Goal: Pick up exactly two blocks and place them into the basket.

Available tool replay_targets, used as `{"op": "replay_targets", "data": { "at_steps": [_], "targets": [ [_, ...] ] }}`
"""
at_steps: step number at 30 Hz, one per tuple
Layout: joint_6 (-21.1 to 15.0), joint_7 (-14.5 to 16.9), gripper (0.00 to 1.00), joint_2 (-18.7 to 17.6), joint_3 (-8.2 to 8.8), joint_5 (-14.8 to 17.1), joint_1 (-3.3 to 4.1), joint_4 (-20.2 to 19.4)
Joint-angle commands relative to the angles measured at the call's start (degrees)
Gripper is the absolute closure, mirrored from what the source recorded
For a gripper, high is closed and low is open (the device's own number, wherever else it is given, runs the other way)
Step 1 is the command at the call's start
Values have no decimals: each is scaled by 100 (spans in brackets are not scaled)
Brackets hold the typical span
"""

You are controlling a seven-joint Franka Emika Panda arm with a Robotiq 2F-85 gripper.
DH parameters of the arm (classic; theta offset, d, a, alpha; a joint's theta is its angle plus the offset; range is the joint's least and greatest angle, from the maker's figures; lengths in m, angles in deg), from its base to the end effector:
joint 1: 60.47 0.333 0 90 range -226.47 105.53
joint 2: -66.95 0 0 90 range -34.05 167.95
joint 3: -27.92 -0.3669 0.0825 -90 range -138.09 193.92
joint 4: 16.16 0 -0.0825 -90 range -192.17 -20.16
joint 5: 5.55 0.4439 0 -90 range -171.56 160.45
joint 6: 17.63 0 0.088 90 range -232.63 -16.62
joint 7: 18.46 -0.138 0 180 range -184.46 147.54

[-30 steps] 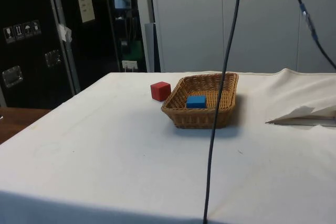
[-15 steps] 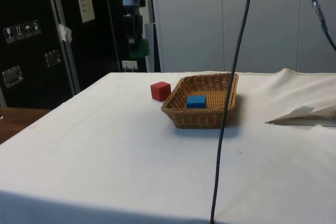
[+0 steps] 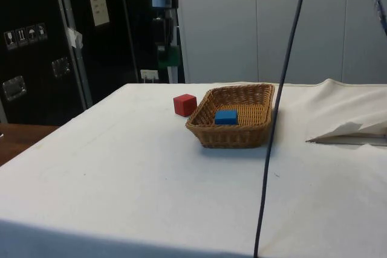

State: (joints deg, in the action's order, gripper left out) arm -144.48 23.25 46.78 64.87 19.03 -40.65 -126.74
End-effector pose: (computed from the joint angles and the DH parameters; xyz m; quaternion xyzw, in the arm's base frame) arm 0.6594 -0.1586 0.3222 -0.9925 -0.1013 -0.0433 0.0533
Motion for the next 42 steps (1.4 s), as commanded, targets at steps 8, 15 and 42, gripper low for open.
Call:
{"op": "replay_targets", "data": {
  "at_steps": [8,15,42],
  "targets": [
    [-390,-120,99,275,46,-286,86,-447],
    [-642,-183,99,476,46,-498,86,-802],
    [-1352,-682,99,871,40,-888,46,-1656]
  ]
}}
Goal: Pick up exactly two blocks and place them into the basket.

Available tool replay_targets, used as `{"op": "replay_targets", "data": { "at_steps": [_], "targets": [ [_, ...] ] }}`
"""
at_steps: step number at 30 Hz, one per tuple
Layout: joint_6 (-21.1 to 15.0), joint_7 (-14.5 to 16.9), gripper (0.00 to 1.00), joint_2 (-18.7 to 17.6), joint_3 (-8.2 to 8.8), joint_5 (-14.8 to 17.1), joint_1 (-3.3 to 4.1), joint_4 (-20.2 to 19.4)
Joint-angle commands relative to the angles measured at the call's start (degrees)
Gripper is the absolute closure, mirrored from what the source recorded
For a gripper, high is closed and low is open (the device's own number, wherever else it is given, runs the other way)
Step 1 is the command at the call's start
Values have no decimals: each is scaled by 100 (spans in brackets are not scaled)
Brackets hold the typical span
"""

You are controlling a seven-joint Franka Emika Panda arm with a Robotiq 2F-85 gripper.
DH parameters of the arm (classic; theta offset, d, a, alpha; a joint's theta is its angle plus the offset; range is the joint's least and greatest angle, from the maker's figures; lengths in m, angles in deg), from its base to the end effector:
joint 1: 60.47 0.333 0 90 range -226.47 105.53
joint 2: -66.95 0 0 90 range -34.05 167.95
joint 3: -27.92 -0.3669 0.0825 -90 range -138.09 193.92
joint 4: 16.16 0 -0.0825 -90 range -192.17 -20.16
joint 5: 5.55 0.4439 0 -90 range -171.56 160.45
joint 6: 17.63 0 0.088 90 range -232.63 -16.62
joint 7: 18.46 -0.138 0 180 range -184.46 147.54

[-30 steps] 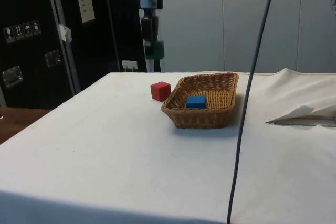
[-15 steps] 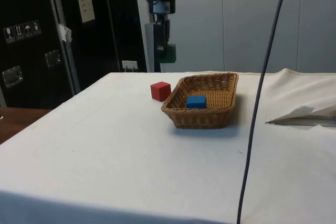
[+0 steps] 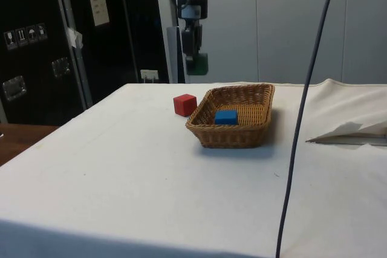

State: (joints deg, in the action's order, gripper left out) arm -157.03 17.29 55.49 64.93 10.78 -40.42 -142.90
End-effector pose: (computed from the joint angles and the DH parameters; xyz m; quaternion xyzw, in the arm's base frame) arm 0.5806 -0.1698 0.2882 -0.9966 -0.0653 -0.0484 0.0166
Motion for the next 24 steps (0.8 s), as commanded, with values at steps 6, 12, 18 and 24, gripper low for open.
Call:
{"op": "replay_targets", "data": {
  "at_steps": [6,12,18,24],
  "targets": [
    [-132,-126,99,0,6,0,0,-103],
    [-395,-309,99,0,52,-80,29,-286],
    [-613,-395,99,0,57,-74,23,-453],
    [-796,-493,99,40,74,-92,23,-636]
  ]
}}
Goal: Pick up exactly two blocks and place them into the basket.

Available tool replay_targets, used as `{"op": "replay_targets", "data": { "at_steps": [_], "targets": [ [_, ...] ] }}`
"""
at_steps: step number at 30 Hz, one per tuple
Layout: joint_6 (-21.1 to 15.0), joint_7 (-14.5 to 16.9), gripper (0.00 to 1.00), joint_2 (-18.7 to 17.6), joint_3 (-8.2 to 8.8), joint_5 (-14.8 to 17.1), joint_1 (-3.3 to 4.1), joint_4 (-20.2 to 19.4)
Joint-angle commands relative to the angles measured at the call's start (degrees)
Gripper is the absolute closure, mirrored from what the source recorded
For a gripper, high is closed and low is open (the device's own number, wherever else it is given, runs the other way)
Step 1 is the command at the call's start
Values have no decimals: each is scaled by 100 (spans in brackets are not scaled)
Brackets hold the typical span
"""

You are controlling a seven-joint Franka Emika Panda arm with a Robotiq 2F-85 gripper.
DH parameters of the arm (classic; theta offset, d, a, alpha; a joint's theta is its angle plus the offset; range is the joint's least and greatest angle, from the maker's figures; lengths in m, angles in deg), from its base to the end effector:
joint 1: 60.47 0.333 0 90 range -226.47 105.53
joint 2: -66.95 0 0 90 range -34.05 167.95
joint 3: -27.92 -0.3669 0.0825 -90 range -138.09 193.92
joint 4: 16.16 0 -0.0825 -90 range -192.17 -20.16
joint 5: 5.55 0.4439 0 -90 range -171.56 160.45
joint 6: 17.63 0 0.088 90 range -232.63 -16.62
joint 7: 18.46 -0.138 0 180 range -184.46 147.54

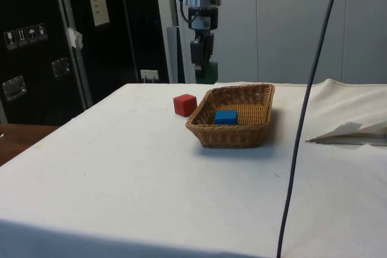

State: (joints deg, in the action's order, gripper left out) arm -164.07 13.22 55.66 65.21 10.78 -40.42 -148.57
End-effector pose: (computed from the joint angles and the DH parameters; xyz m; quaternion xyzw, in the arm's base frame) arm 0.5532 -0.1745 0.2575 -0.9983 -0.0182 -0.0557 0.0021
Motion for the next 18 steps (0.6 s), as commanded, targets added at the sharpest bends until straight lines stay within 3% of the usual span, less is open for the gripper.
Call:
{"op": "replay_targets", "data": {
  "at_steps": [1,2,8,9,10,16,18],
  "targets": [
    [-11,-6,99,6,6,0,0,-23],
    [-103,-97,99,34,52,-92,29,-92],
    [-275,-160,99,103,80,-97,23,-292],
    [-183,-69,99,74,29,0,-6,-229],
    [-298,-166,99,115,86,-103,23,-327],
    [-350,-97,99,189,69,0,-6,-458],
    [-527,-206,99,229,126,-86,17,-607]
  ]
}}
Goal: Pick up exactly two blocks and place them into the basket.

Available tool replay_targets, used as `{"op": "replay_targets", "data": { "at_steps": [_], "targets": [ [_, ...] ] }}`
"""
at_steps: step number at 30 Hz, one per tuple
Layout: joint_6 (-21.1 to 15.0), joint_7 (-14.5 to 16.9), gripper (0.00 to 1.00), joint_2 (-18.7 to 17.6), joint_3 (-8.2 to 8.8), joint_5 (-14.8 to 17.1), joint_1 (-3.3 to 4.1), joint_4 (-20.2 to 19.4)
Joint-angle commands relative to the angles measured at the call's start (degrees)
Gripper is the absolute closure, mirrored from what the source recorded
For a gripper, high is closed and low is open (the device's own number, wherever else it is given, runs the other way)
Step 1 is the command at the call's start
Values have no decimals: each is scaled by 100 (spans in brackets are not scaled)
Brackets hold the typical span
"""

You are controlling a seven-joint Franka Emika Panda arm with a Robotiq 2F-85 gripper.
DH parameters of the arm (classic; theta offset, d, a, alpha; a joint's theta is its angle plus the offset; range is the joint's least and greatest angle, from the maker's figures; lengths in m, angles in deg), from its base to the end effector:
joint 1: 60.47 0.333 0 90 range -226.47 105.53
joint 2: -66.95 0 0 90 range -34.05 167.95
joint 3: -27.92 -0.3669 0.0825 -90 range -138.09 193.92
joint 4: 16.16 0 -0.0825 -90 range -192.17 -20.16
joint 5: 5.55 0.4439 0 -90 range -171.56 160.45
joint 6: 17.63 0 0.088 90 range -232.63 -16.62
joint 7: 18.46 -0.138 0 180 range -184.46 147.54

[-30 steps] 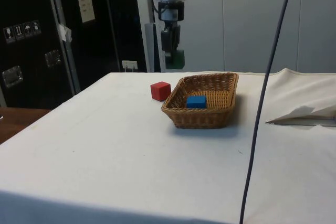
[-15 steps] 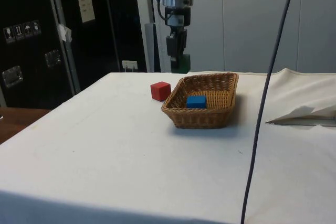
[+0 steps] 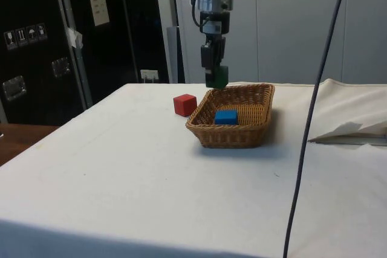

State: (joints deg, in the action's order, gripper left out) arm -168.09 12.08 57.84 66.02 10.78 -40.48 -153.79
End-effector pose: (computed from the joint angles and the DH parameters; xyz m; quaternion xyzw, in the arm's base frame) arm 0.5221 -0.1790 0.2432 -0.9981 0.0064 -0.0610 0.0029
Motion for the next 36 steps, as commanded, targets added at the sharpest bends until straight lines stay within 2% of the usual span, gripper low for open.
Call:
{"op": "replay_targets", "data": {
  "at_steps": [1,5,6,8,13,15,18,24,25,27,28,32,33,34,35,36],
  "targets": [
    [-126,-92,99,11,46,-86,23,-86],
    [-338,-109,99,17,17,-23,23,-315],
    [-201,-46,99,29,6,0,0,-246],
    [-516,-138,99,6,-29,23,23,-493],
    [-848,-246,99,-63,-138,80,0,-791],
    [-831,-275,99,-74,-126,23,0,-808],
    [-911,-286,99,-120,-178,120,-23,-808],
    [-888,-275,99,-132,-172,120,-34,-796],
    [-888,-321,99,-183,-143,63,-11,-785],
    [-882,-275,98,-138,-172,120,-34,-796],
    [-882,-275,85,-138,-166,115,-34,-796],
    [-877,-275,48,-138,-166,115,-40,-796],
    [-888,-315,38,-183,-143,63,-17,-785],
    [-877,-275,38,-138,-166,115,-40,-796],
    [-871,-275,29,-143,-166,115,-40,-796],
    [-871,-269,4,-143,-166,115,-40,-796]
  ]
}}
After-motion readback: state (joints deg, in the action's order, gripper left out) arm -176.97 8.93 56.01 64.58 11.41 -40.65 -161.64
